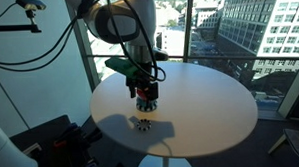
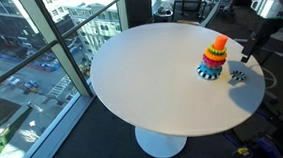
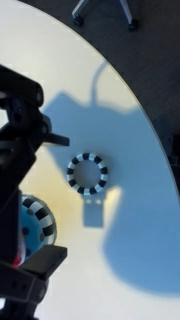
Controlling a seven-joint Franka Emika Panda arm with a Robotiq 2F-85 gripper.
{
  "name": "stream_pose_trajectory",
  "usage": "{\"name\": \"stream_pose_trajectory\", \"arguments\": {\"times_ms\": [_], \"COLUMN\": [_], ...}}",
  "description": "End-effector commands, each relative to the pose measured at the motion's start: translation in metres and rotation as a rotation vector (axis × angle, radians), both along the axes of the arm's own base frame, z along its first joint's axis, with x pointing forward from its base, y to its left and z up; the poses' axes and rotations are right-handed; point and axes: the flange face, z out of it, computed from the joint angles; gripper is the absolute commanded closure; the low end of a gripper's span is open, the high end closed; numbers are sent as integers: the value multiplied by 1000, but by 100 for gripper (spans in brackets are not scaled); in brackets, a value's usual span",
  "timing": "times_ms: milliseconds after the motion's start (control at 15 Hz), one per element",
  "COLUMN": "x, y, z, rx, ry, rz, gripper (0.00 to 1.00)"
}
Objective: Put the black and white circular object on the orange object
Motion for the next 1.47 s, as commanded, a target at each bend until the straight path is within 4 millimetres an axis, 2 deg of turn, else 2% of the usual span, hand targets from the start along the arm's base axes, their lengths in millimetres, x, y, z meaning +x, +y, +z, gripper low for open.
{"name": "stream_pose_trajectory", "arguments": {"times_ms": [0,333,733,1400], "x": [11,12,11,14], "y": [4,2,1,-8], "z": [-24,-57,-83,-102], "rx": [-34,-73,-81,-95], "ry": [5,27,32,33], "rz": [20,18,-17,-75], "gripper": [0,0,0,0]}}
